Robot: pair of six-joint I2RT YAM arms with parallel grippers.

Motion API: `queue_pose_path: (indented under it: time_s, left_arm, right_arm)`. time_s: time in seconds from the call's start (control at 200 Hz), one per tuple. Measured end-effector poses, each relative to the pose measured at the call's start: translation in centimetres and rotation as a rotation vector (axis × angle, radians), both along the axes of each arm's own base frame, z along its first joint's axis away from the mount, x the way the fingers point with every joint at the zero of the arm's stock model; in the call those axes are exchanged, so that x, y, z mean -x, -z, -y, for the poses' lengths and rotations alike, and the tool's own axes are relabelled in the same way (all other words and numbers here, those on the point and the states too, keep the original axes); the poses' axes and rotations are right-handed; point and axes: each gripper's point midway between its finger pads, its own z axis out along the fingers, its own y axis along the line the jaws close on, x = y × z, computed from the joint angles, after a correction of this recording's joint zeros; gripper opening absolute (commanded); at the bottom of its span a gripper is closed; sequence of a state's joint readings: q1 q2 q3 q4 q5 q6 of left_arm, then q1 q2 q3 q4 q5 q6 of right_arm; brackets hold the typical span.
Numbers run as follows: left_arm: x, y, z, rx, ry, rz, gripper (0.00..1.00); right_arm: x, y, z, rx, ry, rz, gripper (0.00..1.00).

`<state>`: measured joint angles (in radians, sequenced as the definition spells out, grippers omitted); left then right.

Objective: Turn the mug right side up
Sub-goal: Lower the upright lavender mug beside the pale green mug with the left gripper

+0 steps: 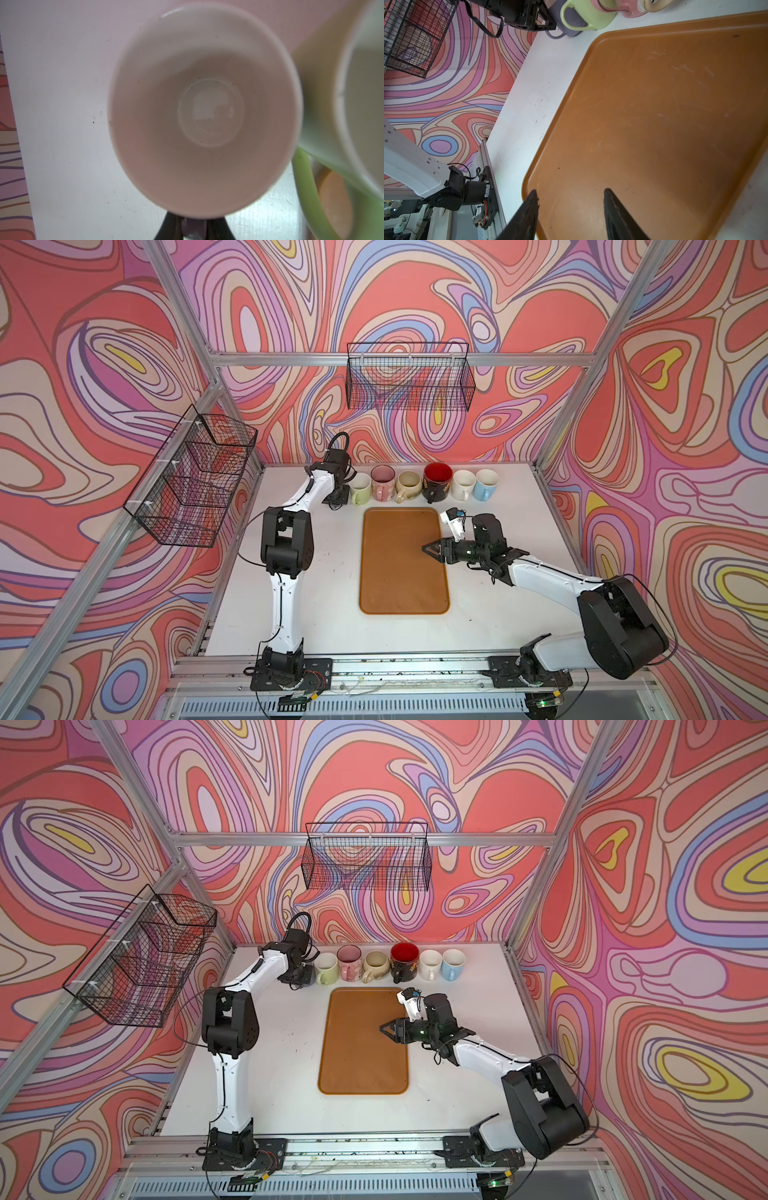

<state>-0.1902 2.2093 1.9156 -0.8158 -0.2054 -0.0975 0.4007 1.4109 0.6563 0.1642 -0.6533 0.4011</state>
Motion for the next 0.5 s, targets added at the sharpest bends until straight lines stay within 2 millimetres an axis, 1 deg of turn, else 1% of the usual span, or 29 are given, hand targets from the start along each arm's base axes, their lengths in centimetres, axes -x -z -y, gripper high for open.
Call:
queue_pose_path:
  time_s: [0.135,0.29,0.501]
  left_arm:
    - [0.3,0.5,0.0,0.003,0.001,-0.012,0.0]
    - [0.3,0.6,0.1,0.006,-0.002,-0.012,0.0]
    - [0.1,1.1,0.3,0.009,-0.004,0.001,0.26]
  right_arm:
    - [0.0,0.0,0.0,0.001,0.001,0.0,0.52]
    - [0.0,0.0,0.0,0.001,0.002,0.001,0.52]
    - [0.0,0.0,0.0,0.001,0.002,0.002,0.52]
